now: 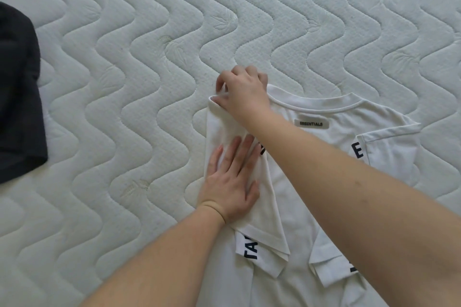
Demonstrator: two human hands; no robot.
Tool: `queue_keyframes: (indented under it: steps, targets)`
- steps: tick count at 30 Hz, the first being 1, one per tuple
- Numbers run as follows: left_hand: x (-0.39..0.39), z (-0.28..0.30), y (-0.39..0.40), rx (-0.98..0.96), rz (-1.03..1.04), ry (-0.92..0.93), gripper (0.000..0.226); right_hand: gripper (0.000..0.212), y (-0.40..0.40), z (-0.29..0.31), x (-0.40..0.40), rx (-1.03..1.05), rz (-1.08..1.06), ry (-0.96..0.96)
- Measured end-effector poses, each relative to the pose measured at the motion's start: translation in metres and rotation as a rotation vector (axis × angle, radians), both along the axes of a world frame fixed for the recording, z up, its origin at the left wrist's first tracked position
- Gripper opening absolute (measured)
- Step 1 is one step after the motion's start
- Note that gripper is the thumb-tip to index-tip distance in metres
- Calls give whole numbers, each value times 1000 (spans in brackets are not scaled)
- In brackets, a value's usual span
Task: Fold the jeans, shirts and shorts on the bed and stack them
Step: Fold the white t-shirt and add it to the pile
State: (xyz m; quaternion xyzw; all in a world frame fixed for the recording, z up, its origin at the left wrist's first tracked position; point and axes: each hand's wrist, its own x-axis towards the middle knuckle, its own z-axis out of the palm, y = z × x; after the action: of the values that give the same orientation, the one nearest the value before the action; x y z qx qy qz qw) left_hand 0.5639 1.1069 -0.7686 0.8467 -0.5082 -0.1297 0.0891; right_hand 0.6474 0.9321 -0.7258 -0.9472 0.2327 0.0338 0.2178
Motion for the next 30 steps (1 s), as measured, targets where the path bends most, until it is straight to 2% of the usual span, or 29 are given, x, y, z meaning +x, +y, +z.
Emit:
queue_keyframes:
  steps: [3,6,9,11,15,18,20,21,23,24,26,28,30]
  targets:
    - [1,0,-1,1,4,27,74,27,7,10,7,54,-40,10]
    - [0,3,0,46,-5,27,73,23,9,20,-14,206,-189,-86]
    - [0,2,-1,60,10,-1,71,23,18,27,-58,117,-325,-270]
    - [0,2,-2,53,23,-10,72,28,23,29,-86,76,-391,-323]
    - [-1,4,-1,31,27,-7,72,29,32,23,-126,188,-450,-219]
    - [1,16,-5,112,19,31,67,31,42,22,-140,330,-517,-133]
    - [8,25,-9,97,22,164,59,31,47,23,-138,399,-567,-110]
    - [16,33,-11,45,62,345,54,30,49,23,-135,402,-586,-89]
    - [42,51,-15,-174,237,729,45,30,49,22,-127,367,-636,-49]
    - [57,58,-15,-273,316,739,38,31,49,21,-124,346,-659,-32]
    - [86,68,-23,-268,316,476,27,32,48,20,-118,287,-688,10]
    - [111,69,-38,-103,250,323,36,32,47,20,-114,251,-700,48]
    - [129,68,-51,76,223,231,32,29,45,21,-110,260,-711,68]
